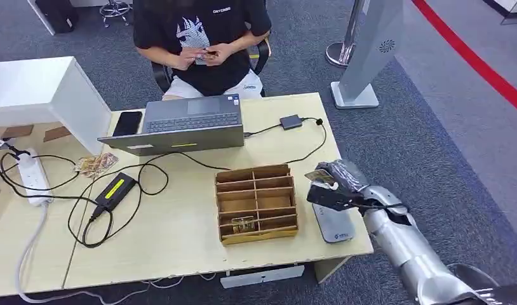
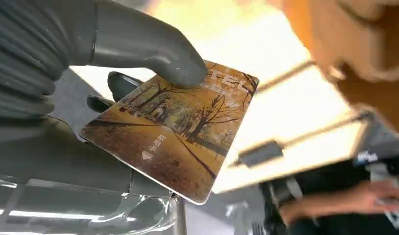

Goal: Pass the card to the sensor for recognition and then transmit it.

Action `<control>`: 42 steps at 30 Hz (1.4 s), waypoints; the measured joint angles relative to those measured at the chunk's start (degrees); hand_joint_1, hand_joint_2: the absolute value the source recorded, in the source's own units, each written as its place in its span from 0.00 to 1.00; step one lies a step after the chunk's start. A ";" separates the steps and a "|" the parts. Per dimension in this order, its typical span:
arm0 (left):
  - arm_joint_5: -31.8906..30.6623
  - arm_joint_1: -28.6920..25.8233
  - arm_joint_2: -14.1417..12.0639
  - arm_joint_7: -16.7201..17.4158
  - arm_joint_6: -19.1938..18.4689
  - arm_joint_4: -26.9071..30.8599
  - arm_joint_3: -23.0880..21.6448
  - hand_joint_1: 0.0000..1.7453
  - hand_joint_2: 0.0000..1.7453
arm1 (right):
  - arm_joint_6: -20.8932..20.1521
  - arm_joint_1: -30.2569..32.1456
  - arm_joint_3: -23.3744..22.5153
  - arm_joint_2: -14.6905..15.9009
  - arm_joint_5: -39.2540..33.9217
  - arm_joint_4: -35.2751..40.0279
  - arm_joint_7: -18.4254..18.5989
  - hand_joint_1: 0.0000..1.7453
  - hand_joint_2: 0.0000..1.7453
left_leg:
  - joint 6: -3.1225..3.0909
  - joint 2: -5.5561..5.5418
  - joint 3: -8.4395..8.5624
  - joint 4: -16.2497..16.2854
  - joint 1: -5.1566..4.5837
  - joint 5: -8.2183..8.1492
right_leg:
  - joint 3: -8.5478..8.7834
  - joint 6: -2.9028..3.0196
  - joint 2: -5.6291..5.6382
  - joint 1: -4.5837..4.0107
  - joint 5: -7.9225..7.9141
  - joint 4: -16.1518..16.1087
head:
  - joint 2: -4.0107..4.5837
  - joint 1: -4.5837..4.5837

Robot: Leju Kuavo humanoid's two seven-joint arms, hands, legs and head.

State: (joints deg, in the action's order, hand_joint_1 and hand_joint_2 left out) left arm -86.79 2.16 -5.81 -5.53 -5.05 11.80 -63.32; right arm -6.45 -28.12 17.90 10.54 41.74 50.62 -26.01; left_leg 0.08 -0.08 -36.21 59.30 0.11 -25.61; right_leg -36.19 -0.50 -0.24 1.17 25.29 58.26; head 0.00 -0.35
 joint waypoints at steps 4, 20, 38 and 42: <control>-0.04 -0.03 -0.74 -0.57 0.48 0.00 0.00 0.00 1.00 | -1.55 -0.17 1.29 3.28 -2.89 -2.25 -1.15 1.00 1.00 | -0.02 -0.01 0.00 0.00 -0.01 -0.02 | 0.02 -0.01 -0.01 0.01 0.00 0.00 | 0.00 0.00; 0.11 -0.21 -2.08 -1.00 1.27 0.00 0.00 0.00 1.00 | -5.57 0.00 6.60 13.75 -11.27 -1.66 -2.36 1.00 1.00 | -0.03 -0.01 0.03 0.01 0.00 -0.02 | 0.03 -0.02 -0.02 0.00 0.01 0.00 | 0.00 0.00; 2.89 -1.03 -3.93 -2.36 2.32 0.00 0.09 0.00 1.00 | -8.26 1.73 13.42 22.64 -16.74 4.62 -2.77 1.00 1.00 | -0.05 -0.02 0.04 0.01 -0.01 -0.05 | 0.04 -0.04 -0.04 0.00 0.03 -0.01 | -0.02 0.00; 3.48 -1.16 -4.20 -2.38 2.40 0.00 0.39 0.00 1.00 | -8.08 2.19 14.29 23.78 -16.74 5.51 -2.75 1.00 1.00 | -0.05 -0.02 0.04 0.01 0.00 -0.04 | 0.05 -0.04 -0.04 0.00 0.03 0.00 | 0.00 -0.02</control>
State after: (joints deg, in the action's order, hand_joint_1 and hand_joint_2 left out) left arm -83.32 1.01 -10.01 -7.91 -2.64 11.80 -62.93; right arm -14.53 -25.94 32.20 34.32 25.00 56.13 -28.76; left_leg 0.03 -0.10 -36.18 59.31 0.11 -25.65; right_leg -36.15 -0.54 -0.29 1.17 25.32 58.26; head 0.00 -0.37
